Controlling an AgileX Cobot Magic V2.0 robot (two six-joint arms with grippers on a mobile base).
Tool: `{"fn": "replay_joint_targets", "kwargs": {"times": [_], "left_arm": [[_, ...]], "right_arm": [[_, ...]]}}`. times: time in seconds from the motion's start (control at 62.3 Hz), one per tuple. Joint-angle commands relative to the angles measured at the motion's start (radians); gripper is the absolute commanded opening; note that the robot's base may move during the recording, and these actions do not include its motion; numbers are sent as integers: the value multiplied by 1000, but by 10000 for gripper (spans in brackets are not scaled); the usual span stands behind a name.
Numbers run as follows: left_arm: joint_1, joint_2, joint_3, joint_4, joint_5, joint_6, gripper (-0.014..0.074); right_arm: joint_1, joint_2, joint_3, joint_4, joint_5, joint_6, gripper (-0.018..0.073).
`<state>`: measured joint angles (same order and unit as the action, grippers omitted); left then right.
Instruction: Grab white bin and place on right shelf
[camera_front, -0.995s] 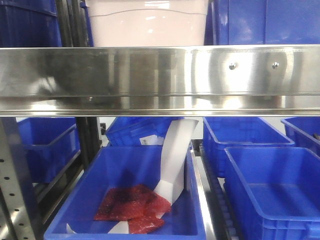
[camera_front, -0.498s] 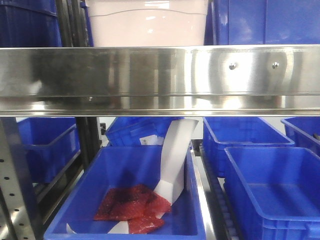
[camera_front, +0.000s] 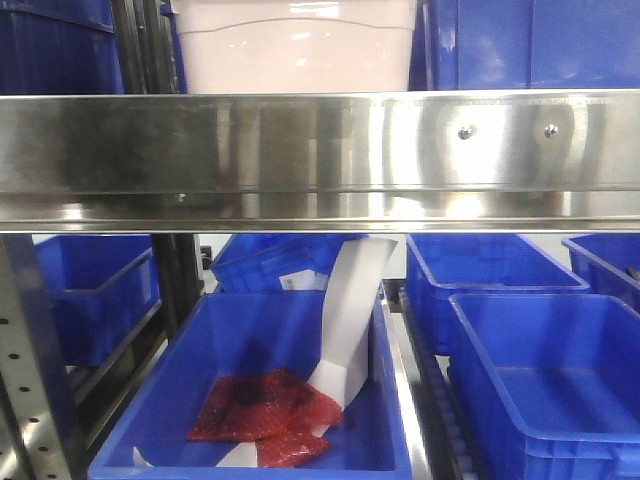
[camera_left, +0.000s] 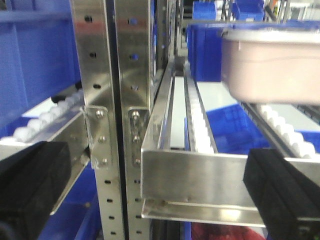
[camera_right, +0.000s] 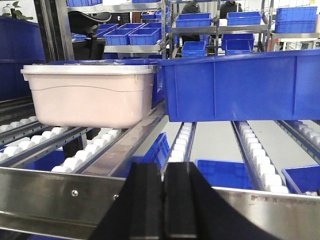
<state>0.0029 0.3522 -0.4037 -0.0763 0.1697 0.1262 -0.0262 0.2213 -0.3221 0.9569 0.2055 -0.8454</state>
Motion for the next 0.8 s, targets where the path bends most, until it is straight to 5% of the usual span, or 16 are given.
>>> {"fn": "replay_joint_targets", "kwargs": {"times": [0.0,0.787], "left_arm": [[-4,3,-29,-6,-98,-6,-118],[-4,3,-29,-6,-98,-6,-118]], "right_arm": [[-6,8,-29,18,-52,-3,69],[-6,8,-29,18,-52,-3,69]]}}
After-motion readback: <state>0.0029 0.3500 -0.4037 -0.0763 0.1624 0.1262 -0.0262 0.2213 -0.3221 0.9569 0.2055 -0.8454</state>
